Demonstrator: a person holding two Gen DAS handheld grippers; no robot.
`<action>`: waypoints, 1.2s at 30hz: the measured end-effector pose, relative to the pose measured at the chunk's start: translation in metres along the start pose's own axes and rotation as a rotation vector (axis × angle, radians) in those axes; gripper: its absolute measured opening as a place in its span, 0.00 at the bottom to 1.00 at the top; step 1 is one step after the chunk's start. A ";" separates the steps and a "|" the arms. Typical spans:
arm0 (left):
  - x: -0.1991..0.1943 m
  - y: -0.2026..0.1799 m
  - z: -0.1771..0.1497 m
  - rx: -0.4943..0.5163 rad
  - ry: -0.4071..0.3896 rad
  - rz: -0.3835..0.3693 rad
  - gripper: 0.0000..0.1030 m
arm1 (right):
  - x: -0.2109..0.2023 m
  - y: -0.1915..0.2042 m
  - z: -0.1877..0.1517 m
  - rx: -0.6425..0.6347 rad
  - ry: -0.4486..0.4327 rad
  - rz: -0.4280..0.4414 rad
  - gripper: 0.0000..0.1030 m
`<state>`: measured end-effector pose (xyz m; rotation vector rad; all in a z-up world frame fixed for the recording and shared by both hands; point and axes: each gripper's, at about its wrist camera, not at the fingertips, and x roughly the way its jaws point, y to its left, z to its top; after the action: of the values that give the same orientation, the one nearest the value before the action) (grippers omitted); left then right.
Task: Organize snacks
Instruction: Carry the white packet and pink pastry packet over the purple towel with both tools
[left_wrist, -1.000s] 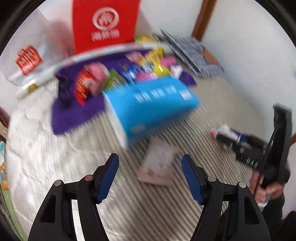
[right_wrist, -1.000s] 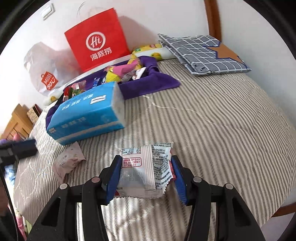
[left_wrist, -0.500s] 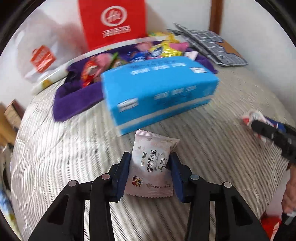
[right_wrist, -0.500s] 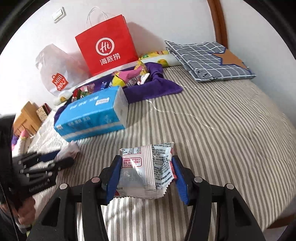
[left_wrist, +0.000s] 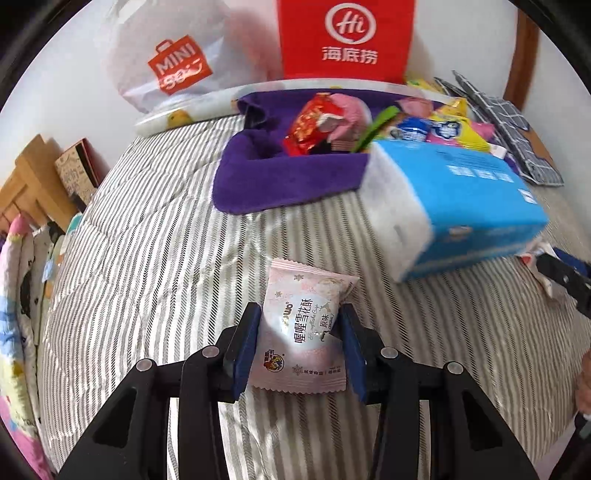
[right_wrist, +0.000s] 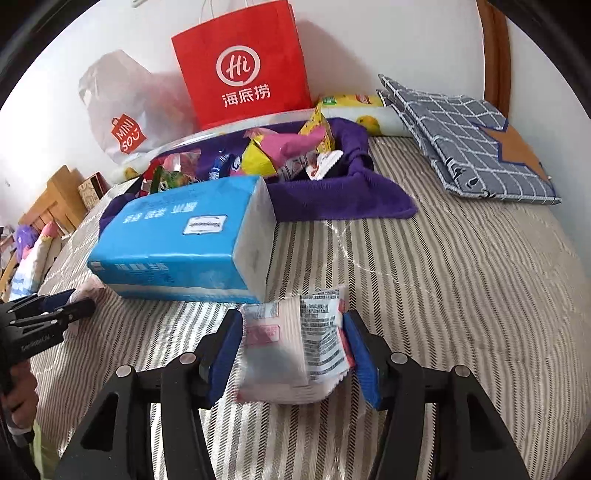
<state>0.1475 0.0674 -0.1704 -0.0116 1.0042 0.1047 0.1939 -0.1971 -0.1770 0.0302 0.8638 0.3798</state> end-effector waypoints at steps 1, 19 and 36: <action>0.000 0.000 0.000 -0.003 -0.011 0.001 0.43 | 0.003 0.000 -0.002 0.003 -0.001 0.003 0.55; 0.009 0.004 0.000 -0.031 -0.070 -0.015 0.54 | 0.016 0.018 -0.003 -0.087 0.044 -0.093 0.59; 0.010 0.002 0.001 -0.023 -0.066 -0.059 0.67 | 0.016 0.018 -0.001 -0.083 0.044 -0.091 0.58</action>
<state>0.1541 0.0706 -0.1782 -0.0587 0.9359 0.0619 0.1971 -0.1753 -0.1868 -0.0944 0.8890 0.3318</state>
